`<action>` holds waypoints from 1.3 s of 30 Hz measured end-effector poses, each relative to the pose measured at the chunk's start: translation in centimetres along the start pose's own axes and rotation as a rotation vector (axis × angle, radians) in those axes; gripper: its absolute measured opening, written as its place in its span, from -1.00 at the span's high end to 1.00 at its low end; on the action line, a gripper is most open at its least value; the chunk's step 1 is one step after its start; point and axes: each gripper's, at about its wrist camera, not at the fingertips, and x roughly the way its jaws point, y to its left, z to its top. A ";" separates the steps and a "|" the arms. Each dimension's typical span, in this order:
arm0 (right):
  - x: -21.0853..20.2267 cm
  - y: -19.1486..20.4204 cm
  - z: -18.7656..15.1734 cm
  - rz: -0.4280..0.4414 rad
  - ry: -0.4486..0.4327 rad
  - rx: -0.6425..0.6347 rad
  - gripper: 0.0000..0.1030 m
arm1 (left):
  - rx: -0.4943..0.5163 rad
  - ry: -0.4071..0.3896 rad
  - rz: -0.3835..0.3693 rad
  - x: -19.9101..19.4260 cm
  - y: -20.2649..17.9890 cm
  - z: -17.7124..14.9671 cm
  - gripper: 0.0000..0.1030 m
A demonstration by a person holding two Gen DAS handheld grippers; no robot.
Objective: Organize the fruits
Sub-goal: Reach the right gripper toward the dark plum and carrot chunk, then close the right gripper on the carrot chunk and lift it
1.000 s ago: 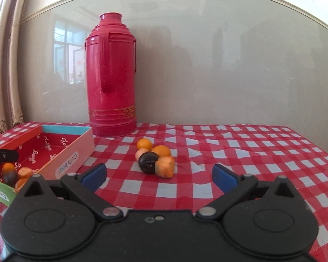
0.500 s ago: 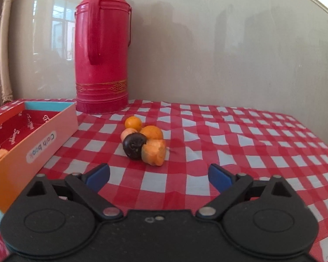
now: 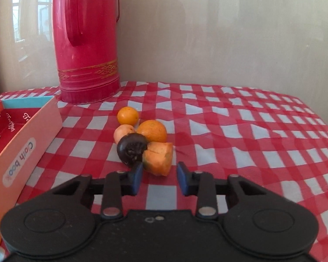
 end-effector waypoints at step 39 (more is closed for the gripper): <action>-6.1 1.3 0.4 0.130 -0.122 -0.016 0.71 | 0.015 -0.038 0.027 -1.9 0.6 0.2 -0.80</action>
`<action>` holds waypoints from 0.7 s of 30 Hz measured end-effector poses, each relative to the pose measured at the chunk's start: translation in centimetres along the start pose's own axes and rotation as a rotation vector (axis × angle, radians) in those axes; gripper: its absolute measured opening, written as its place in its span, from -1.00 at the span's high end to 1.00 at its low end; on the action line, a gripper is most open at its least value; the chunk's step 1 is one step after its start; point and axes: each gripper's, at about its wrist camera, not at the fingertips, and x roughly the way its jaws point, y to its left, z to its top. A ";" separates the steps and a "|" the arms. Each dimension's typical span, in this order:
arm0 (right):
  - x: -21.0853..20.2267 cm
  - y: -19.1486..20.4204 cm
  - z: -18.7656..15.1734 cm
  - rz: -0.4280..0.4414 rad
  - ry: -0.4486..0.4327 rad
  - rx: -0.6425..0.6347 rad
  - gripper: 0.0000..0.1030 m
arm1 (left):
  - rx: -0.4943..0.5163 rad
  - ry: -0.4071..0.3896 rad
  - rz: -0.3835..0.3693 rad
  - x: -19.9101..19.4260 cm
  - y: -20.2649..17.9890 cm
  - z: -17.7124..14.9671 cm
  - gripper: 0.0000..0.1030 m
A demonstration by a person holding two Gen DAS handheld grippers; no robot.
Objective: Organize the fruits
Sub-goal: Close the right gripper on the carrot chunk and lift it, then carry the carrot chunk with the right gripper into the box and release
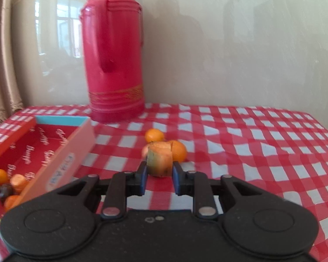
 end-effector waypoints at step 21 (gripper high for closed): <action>0.1 12.5 0.1 0.215 -0.017 -0.115 0.71 | -0.069 0.003 0.132 -0.3 7.0 -0.8 -0.80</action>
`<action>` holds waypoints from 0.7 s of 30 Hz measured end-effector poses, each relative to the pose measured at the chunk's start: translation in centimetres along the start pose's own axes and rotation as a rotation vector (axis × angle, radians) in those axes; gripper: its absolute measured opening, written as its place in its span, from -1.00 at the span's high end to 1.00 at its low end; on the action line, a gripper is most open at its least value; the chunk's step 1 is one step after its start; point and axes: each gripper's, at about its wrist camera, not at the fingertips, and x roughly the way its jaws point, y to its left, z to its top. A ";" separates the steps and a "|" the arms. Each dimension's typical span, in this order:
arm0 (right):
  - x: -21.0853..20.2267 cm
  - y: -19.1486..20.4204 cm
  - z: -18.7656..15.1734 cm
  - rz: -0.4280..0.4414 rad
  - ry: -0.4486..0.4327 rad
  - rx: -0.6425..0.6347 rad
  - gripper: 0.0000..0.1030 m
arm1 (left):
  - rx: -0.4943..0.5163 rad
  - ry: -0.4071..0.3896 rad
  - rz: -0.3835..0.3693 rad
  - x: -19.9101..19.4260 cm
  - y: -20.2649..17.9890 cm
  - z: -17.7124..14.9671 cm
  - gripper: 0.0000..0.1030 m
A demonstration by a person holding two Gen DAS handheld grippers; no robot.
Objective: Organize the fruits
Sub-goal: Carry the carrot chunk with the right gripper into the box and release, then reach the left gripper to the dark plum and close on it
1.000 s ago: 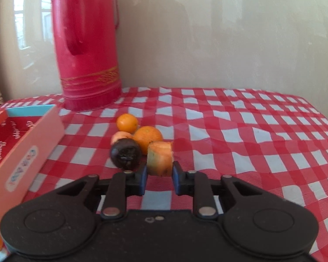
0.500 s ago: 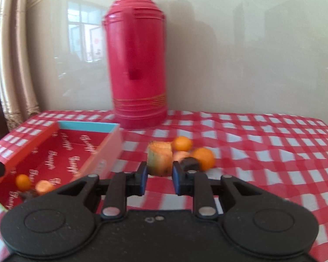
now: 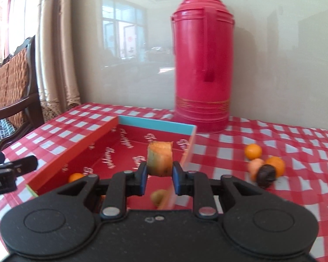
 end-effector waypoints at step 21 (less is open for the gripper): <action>-2.9 -6.2 -0.8 -0.152 -0.062 0.021 -0.29 | 0.034 -0.020 -0.092 -0.5 -5.7 0.1 -1.00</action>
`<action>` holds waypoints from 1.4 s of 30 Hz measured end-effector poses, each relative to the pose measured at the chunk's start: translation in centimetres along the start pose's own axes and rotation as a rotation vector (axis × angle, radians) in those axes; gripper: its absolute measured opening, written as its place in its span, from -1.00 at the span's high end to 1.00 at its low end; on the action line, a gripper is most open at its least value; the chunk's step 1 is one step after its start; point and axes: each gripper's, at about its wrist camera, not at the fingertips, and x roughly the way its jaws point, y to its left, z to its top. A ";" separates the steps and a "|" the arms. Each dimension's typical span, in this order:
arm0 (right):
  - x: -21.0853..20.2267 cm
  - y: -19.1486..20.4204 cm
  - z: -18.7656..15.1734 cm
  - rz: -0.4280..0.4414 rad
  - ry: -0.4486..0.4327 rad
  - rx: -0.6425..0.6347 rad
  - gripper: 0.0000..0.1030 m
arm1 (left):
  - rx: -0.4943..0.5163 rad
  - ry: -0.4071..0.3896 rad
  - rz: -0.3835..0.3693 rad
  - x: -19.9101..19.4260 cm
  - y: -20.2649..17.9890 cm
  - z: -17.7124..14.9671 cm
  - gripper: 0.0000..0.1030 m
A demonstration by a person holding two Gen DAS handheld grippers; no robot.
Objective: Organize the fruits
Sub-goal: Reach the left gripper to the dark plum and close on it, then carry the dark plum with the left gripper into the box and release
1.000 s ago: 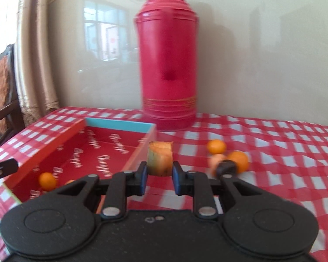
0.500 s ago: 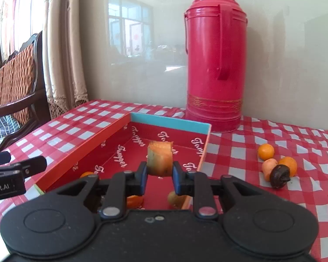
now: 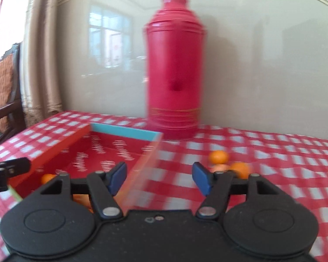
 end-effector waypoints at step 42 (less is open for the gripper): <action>-4.4 -25.5 -7.4 -0.377 0.037 0.403 -0.89 | 0.260 0.219 -0.193 11.7 -26.8 -1.9 0.32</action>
